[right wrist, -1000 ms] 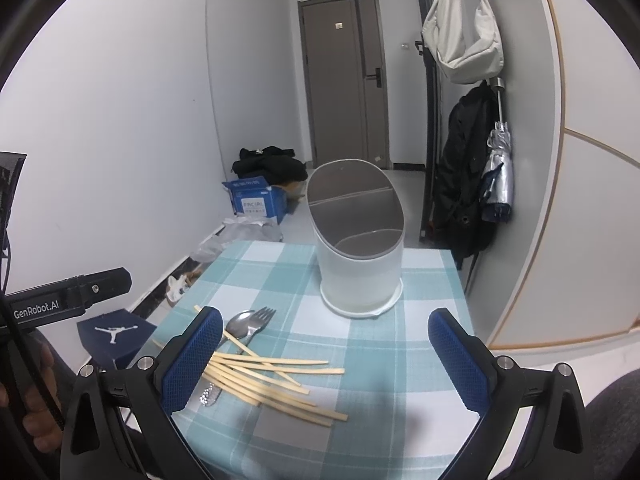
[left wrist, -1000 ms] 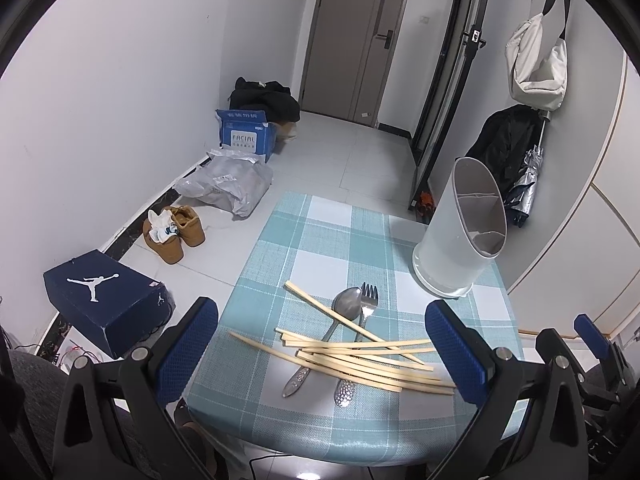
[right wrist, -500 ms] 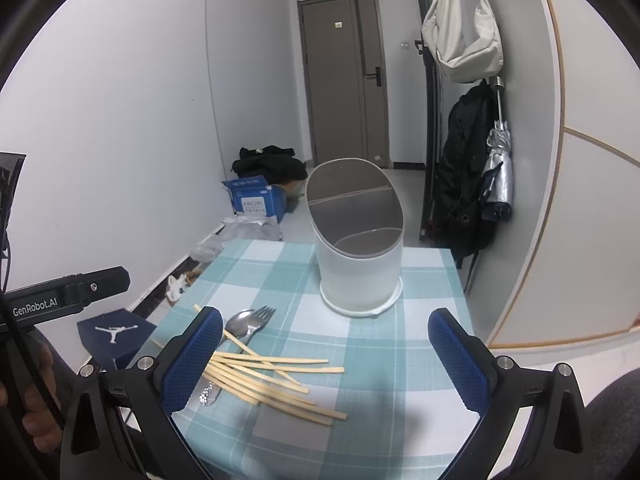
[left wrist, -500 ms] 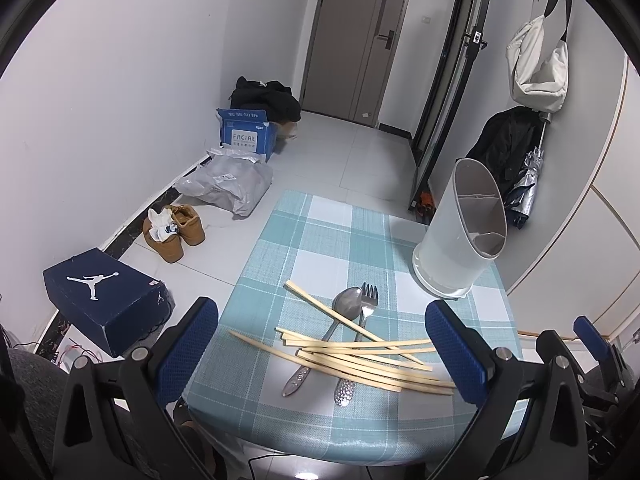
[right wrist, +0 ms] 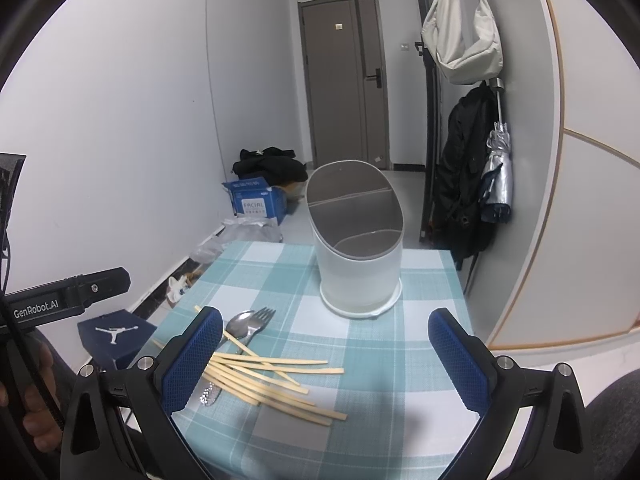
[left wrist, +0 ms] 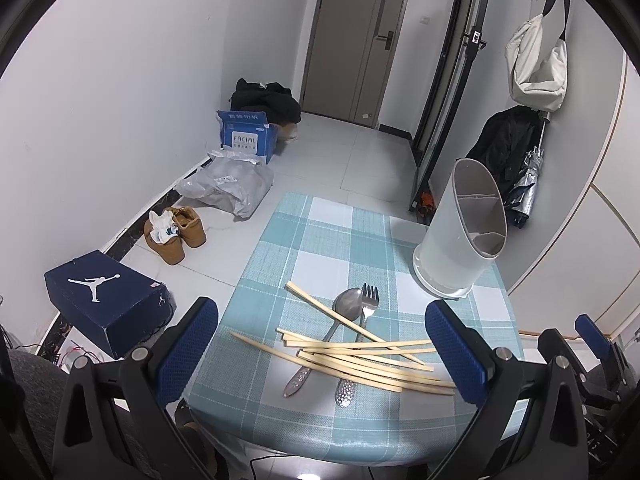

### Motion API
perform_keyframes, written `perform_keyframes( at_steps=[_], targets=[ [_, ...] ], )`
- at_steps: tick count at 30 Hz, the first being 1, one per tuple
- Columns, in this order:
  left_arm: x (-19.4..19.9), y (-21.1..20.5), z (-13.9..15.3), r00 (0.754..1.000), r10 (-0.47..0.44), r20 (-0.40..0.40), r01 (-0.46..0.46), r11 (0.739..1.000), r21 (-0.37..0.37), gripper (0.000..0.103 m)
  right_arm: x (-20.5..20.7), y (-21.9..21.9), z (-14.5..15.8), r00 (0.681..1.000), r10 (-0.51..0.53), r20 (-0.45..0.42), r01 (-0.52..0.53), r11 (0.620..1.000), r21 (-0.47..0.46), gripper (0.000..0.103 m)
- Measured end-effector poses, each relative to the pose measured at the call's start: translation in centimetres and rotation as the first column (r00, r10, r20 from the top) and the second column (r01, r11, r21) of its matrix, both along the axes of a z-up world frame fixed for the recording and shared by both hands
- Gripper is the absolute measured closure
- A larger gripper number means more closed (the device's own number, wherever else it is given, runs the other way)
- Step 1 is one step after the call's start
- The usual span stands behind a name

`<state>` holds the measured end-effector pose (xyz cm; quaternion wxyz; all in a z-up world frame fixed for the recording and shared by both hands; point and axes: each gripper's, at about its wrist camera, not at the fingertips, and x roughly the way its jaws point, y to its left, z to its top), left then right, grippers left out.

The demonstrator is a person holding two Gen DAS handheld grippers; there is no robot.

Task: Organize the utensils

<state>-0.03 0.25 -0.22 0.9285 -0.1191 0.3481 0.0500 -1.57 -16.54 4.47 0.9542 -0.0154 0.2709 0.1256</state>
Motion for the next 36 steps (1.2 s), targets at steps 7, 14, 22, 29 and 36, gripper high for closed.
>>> perform_keyframes(
  at_steps=[7,14,22,29,36],
  targets=[
    [0.1,0.1,-0.1,1.000,0.000,-0.004,0.000,1.000,-0.007,0.001,0.2,0.4,0.0,0.999,0.043,-0.010,-0.043,0.999,0.007,0.000],
    [1.2,1.6,-0.6,0.999,0.018,-0.037,-0.021,0.997,-0.068,0.001,1.0,1.8,0.0,0.992,0.126,-0.008,-0.126,0.991,-0.034,0.000],
    [3.1,4.8,-1.5,0.994,0.073,-0.083,-0.087,0.981,-0.174,0.001,4.0,4.5,-1.5,0.949,0.287,-0.132,-0.295,0.954,-0.043,0.001],
    [4.5,7.2,-2.2,0.986,0.117,-0.121,-0.143,0.961,-0.235,0.001,7.2,9.4,-4.9,0.849,0.453,-0.273,-0.493,0.864,-0.099,0.023],
    [5.1,10.1,-3.1,0.968,0.192,-0.161,-0.232,0.930,-0.286,0.001,9.6,13.7,-8.7,0.696,0.572,-0.435,-0.656,0.752,-0.062,0.053]
  ],
)
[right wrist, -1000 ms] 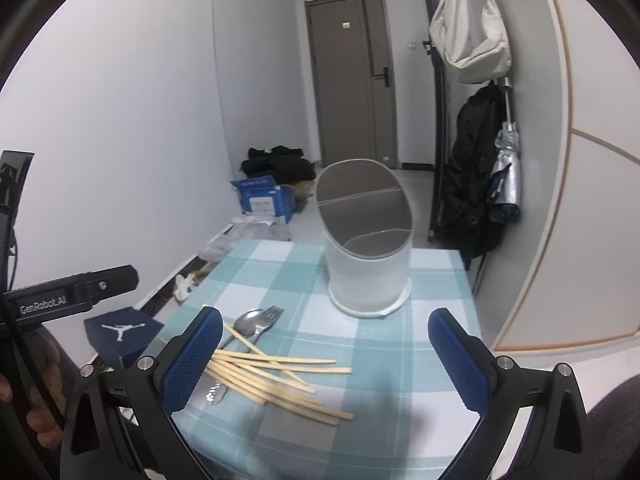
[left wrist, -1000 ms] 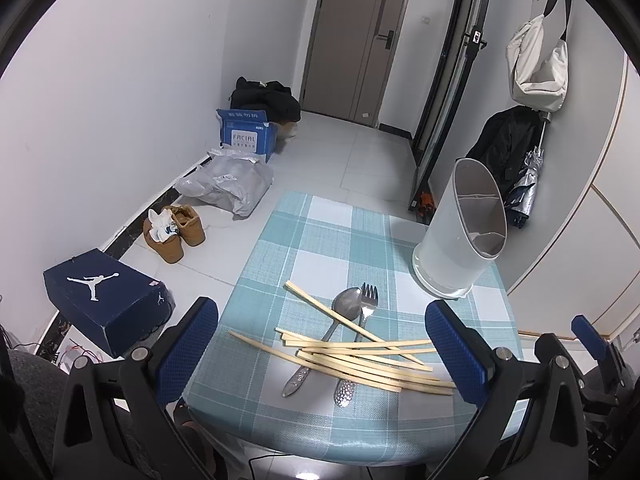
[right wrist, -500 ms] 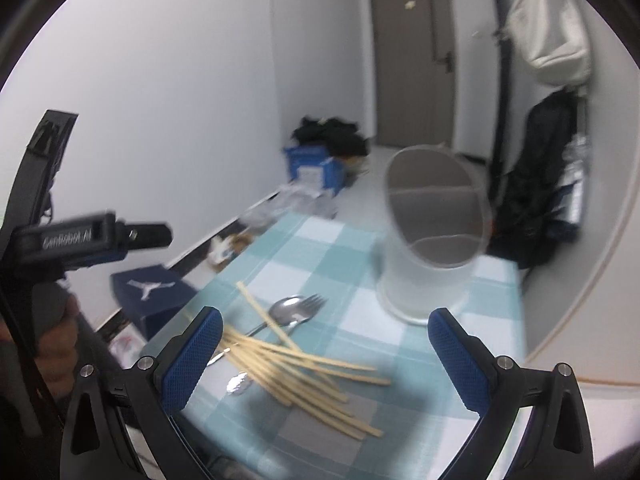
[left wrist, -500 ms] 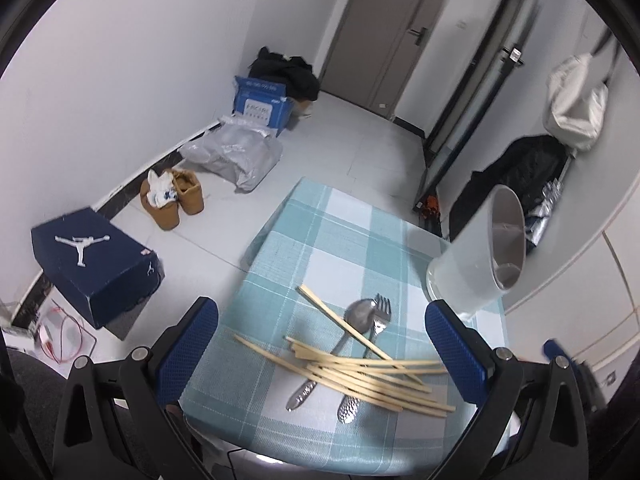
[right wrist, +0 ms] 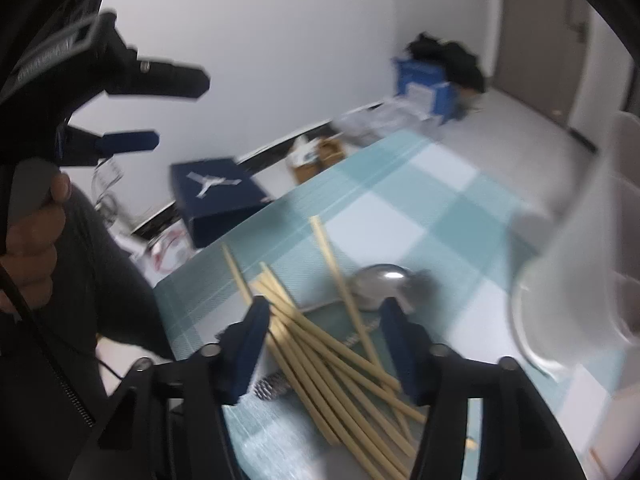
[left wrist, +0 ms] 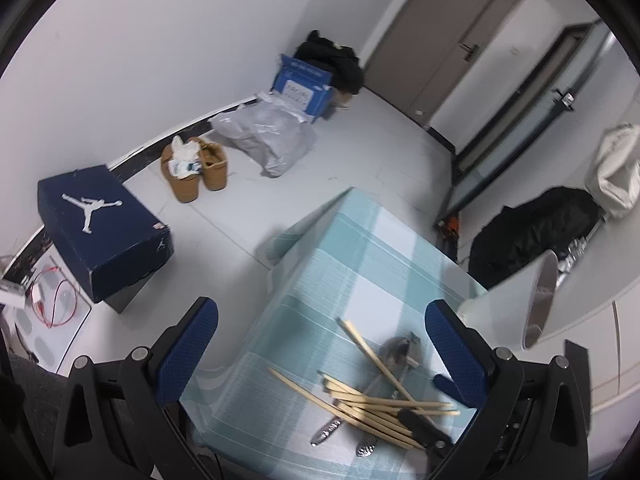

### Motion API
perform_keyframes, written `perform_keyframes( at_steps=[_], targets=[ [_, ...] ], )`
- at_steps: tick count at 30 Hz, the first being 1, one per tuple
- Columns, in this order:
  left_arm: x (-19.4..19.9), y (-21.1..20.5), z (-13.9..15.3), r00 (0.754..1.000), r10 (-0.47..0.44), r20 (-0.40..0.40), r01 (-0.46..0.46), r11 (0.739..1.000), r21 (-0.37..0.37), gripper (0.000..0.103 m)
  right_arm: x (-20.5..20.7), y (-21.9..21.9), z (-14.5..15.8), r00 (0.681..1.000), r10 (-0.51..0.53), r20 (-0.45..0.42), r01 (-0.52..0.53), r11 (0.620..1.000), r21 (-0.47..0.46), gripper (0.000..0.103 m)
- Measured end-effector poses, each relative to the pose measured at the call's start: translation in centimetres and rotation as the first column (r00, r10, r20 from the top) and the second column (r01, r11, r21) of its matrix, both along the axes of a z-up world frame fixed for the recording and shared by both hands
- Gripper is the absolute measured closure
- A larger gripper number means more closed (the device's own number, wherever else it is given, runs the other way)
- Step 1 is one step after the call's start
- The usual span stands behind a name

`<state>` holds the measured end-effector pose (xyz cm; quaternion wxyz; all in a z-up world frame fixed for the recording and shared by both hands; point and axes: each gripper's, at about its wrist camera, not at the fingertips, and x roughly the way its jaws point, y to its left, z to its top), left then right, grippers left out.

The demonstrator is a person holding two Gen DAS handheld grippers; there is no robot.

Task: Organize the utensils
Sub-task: 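Lower the right tool onto the wooden chopsticks and close on them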

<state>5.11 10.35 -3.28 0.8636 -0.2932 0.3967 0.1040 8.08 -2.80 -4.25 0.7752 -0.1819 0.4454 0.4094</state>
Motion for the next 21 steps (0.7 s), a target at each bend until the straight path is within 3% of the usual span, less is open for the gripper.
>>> perform_keyframes(
  at_steps=[6,12,14,16,21],
  targets=[
    [0.0,1.5,-0.6,0.999,0.040,-0.020,-0.041,0.999,-0.035,0.001,-0.6,3.4,-2.0,0.983,0.180,-0.033,-0.182,0.981,-0.062,0.066],
    [-0.2,2.6,-0.9,0.997,0.068,-0.032,-0.070,0.996,-0.058,0.001,-0.9,5.4,-3.5,0.962,0.269,-0.037,-0.272,0.958,-0.095,0.073],
    [-0.3,2.7,-1.1,0.997,0.074,-0.036,-0.077,0.995,-0.067,0.001,-0.9,5.9,-4.1,0.960,0.278,-0.029,-0.280,0.953,-0.117,0.075],
    [-0.3,2.9,-1.1,0.996,0.076,-0.036,-0.079,0.994,-0.075,0.001,-0.9,6.1,-4.5,0.958,0.285,-0.032,-0.287,0.949,-0.132,0.085],
    [-0.3,3.0,-1.0,0.997,0.071,-0.029,-0.074,0.994,-0.080,0.001,-0.3,5.8,-4.1,0.963,0.269,0.001,-0.266,0.956,-0.126,0.093]
  ],
)
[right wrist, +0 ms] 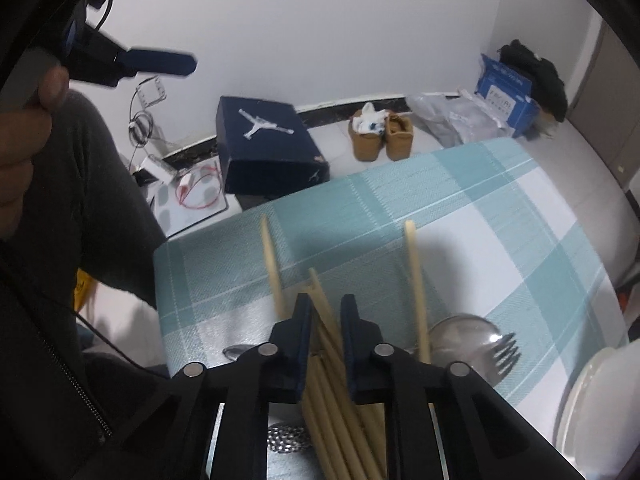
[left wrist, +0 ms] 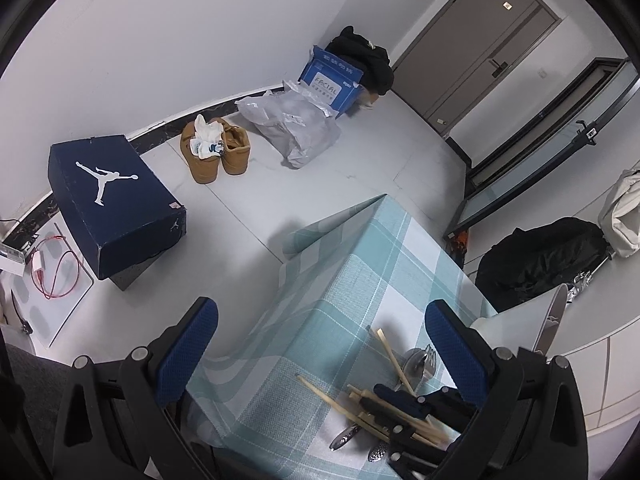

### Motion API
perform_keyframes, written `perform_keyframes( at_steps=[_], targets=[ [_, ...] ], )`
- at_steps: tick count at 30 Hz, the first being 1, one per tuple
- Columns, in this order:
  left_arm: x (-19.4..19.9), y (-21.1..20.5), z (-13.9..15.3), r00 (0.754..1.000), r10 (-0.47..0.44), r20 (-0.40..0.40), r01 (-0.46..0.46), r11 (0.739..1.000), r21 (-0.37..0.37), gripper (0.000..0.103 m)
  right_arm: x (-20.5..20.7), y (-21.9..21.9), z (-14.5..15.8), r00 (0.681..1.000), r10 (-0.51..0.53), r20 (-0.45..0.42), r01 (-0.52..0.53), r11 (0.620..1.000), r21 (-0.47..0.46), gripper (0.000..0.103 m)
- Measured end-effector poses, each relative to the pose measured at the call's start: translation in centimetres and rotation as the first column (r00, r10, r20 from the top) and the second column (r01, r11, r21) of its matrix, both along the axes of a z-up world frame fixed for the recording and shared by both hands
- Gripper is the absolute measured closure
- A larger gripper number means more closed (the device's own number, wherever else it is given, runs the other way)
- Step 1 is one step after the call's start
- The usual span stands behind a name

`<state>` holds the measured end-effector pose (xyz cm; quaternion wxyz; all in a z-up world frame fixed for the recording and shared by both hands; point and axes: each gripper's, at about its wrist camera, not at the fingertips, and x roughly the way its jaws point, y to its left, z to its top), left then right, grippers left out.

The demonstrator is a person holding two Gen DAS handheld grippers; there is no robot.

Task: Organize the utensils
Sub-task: 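Lower the right tool onto the wooden chopsticks and close on them, then lift one chopstick with the right tool while the left tool grasps another chopstick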

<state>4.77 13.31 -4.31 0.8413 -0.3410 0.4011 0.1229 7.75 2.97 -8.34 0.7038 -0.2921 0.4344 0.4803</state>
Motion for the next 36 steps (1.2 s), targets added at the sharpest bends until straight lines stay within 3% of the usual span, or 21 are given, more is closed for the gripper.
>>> perform_keyframes(
  at_steps=[7,13,20,26,36],
  targets=[
    [0.1,-0.3,0.0,1.000,-0.010,-0.002,0.010,1.000,0.005,0.001,1.3,-1.3,1.7,0.995,-0.094,0.029,0.092,0.994,0.060,0.095],
    [0.5,-1.1,-0.2,0.999,-0.032,-0.019,0.033,0.999,0.016,0.001,3.0,-4.1,4.4,0.971,-0.235,0.032,0.228,0.962,0.153,0.096],
    [1.3,-2.1,-1.3,0.995,-0.069,-0.068,0.068,0.997,-0.018,0.001,4.2,-9.0,7.9,0.914,-0.405,-0.015,0.392,0.875,0.286,0.096],
    [2.4,-3.5,-2.1,0.987,-0.126,-0.102,0.119,0.990,-0.074,0.001,4.5,-12.6,9.6,0.870,-0.487,-0.072,0.477,0.798,0.367,0.097],
    [4.6,-5.5,-3.3,0.966,-0.200,-0.161,0.176,0.973,-0.152,0.006,4.3,-16.5,11.3,0.832,-0.544,-0.107,0.526,0.713,0.464,0.097]
  ],
)
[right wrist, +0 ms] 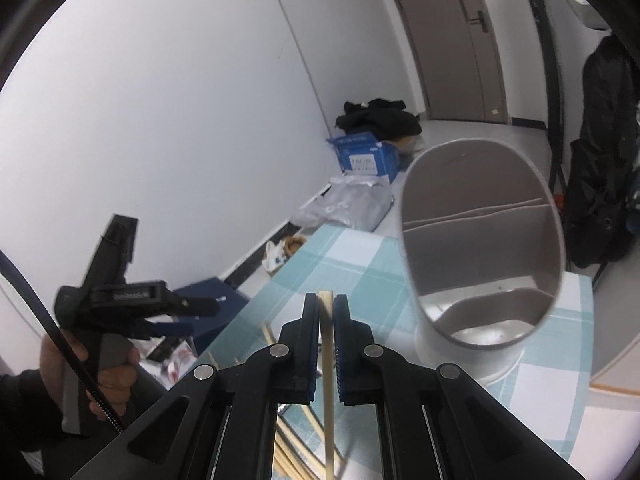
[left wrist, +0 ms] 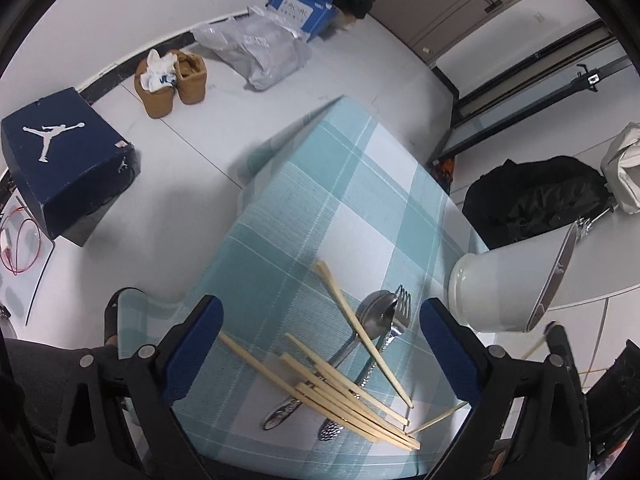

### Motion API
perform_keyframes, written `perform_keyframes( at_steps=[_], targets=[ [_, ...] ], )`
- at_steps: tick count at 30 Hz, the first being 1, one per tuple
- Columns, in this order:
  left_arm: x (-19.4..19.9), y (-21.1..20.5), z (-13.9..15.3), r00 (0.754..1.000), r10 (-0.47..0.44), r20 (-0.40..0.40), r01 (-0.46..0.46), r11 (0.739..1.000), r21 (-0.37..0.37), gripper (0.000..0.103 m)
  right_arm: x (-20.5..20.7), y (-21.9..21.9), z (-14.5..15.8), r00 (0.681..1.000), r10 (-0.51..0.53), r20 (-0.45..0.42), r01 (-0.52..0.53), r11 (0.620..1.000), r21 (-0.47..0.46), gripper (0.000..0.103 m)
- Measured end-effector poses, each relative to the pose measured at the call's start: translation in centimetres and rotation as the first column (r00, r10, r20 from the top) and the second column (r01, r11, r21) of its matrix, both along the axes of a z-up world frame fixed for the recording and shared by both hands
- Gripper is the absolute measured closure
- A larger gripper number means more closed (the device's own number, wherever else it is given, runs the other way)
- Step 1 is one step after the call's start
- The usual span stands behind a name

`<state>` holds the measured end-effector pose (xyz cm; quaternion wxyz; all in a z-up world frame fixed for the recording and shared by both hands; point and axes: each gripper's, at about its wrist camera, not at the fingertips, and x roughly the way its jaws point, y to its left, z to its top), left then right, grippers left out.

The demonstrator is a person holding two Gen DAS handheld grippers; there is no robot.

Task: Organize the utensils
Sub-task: 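Lift one chopstick with the right tool while the left tool grasps another chopstick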

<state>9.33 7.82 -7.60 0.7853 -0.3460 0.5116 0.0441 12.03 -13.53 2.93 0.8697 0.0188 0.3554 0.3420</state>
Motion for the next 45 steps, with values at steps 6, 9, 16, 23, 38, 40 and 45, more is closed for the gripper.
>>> perform_keyframes(
  at_steps=[6,9,16,23,38,40,45],
  targets=[
    [1.8,-1.4,-0.8,0.997,-0.024,-0.075,0.025,1.000,0.013,0.019,0.0,-1.5,0.6,0.999,-0.034,0.033,0.033,0.999,0.019,0.097],
    [2.6,-1.8,-1.2,0.993,0.002,-0.117,0.002,0.999,0.036,0.023,-0.1,-2.1,0.7,0.998,-0.041,0.043,0.041,0.999,0.011,0.097],
    [3.6,-2.6,-2.3,0.979,0.050,-0.198,-0.038,0.997,0.061,0.042,-0.2,-3.2,1.4,0.997,-0.059,0.059,0.057,0.998,0.030,0.097],
    [4.5,-3.3,-3.1,0.967,0.086,-0.238,-0.068,0.994,0.083,0.056,-0.5,-3.2,1.5,0.996,-0.051,0.074,0.049,0.998,0.032,0.097],
    [5.9,-4.1,-3.0,0.964,0.161,-0.212,-0.130,0.980,0.151,0.098,-0.9,-3.9,2.0,0.993,-0.068,0.096,0.065,0.997,0.033,0.097],
    [6.1,-4.1,-2.5,0.970,0.162,-0.180,-0.136,0.979,0.149,0.099,-1.0,-4.0,2.1,0.992,-0.072,0.103,0.069,0.997,0.030,0.097],
    [5.5,-4.9,0.4,0.991,0.126,-0.036,-0.118,0.976,0.183,0.100,-1.5,-4.4,2.2,0.989,-0.088,0.119,0.084,0.996,0.031,0.097]
  ],
)
